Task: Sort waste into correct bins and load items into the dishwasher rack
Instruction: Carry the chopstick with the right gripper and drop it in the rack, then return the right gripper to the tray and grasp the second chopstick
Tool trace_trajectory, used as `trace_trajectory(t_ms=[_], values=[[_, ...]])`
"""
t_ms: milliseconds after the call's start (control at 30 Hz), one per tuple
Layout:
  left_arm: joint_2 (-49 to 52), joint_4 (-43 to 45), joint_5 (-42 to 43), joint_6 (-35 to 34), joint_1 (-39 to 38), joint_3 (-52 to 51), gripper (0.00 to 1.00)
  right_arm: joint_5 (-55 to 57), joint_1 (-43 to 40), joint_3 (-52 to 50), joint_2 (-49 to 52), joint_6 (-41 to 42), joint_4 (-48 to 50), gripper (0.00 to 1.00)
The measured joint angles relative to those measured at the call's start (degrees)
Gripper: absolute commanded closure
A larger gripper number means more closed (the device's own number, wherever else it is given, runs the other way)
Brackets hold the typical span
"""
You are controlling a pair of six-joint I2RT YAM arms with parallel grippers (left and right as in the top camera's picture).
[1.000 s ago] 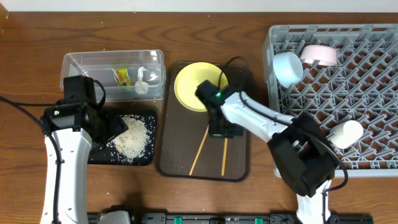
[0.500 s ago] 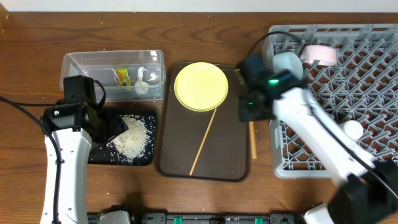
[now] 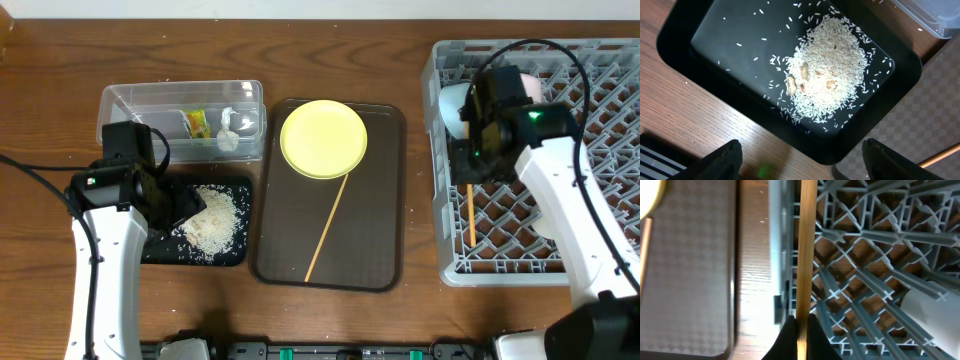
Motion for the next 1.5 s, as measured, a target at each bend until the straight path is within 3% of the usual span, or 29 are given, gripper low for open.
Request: trace_trajectory(t_ms=[400,467,633,1033,1233,1500], values=[[0.00,0.00,0.00,0.00,0.00,0.00,0.20,0.15,-0.76,-7.87,5.22,-2.12,5.73,0.97],[0.00,0.00,0.00,0.00,0.00,0.00,0.20,0.15,-0.76,-8.24,5.46,-2.25,6.99,0.94],[0.00,0.00,0.00,0.00,0.00,0.00,0.21,-0.09,-0.76,-8.26,5.46,-2.64,8.39,0.75],[0.00,-0.02,0.02,0.00,0.00,0.00,0.21,-0.81,-0.76,-5.07,2.91,-2.93,6.08,0.72],[0.00,0.00,0.00,0.00,0.00,0.00,0.21,-7.23,-0.39,-1.62,-3.63,-2.99,11.30,0.62],[0.00,0.00,-0.02,0.00,0.00,0.00,0.21,-17.46,8.87,-1.03,-3.41,1.40,14.36,0.55]])
